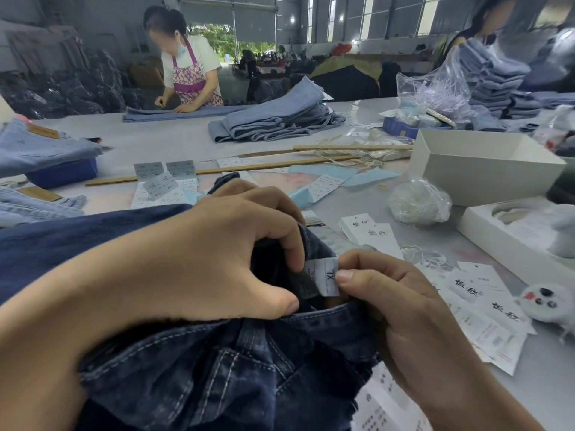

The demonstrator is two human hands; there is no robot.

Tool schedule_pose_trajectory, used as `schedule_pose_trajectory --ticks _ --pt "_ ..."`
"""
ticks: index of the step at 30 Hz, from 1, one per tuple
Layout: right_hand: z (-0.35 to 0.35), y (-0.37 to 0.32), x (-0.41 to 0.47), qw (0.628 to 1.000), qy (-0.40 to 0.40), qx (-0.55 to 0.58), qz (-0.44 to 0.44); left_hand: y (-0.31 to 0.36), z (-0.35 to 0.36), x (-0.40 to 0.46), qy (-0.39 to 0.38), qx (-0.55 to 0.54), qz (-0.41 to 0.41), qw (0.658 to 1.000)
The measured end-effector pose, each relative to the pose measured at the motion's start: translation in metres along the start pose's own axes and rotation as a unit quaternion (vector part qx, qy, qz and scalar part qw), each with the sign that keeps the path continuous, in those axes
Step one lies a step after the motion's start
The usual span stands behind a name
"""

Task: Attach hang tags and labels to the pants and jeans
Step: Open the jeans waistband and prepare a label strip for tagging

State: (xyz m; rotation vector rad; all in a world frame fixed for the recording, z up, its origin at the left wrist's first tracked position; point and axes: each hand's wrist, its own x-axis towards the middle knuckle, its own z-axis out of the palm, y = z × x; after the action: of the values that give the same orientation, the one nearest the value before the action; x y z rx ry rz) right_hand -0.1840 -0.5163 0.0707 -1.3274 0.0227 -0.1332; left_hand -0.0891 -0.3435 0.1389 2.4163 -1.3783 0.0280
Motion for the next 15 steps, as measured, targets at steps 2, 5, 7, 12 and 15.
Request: schedule_pose_trajectory --ticks 2,5,7,12,15 --pt "-0.0006 0.0005 -0.0002 1.0 0.0 -0.001 -0.002 0.001 -0.0002 0.0008 -0.005 0.002 -0.006 1.0" --pt "-0.0015 0.0014 -0.0001 1.0 -0.005 0.006 -0.004 0.0021 0.0002 0.0 -0.006 -0.002 -0.012 1.0" --pt "-0.0031 0.0015 0.0002 1.0 -0.01 0.014 0.001 0.0026 0.0003 -0.0006 -0.005 -0.008 -0.015 1.0" --pt "-0.0057 0.003 0.0014 0.999 -0.019 0.025 0.004 0.0037 -0.0011 -0.0005 -0.013 -0.017 -0.021 1.0" --pt "-0.0064 0.0032 0.0008 0.999 -0.028 0.02 -0.004 0.0034 -0.0015 -0.0006 -0.014 -0.019 -0.02 1.0"
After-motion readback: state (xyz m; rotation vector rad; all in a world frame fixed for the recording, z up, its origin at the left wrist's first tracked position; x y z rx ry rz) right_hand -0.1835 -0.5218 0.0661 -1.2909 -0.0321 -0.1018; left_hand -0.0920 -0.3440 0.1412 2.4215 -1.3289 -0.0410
